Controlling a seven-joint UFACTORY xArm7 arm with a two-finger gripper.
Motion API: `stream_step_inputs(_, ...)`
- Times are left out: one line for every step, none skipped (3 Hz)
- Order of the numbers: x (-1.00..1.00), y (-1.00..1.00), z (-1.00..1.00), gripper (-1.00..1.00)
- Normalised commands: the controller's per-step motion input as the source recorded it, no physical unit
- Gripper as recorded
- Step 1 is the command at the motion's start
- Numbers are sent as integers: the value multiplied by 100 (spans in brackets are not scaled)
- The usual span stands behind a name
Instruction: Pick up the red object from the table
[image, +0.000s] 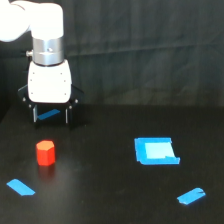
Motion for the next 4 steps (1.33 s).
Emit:
stream_step_inputs(14,-87,-22,100)
stream_step_inputs(17,-86,-23,100)
stream_step_inputs(27,-92,-9,100)
stream_step_inputs(25,-86,-18,99)
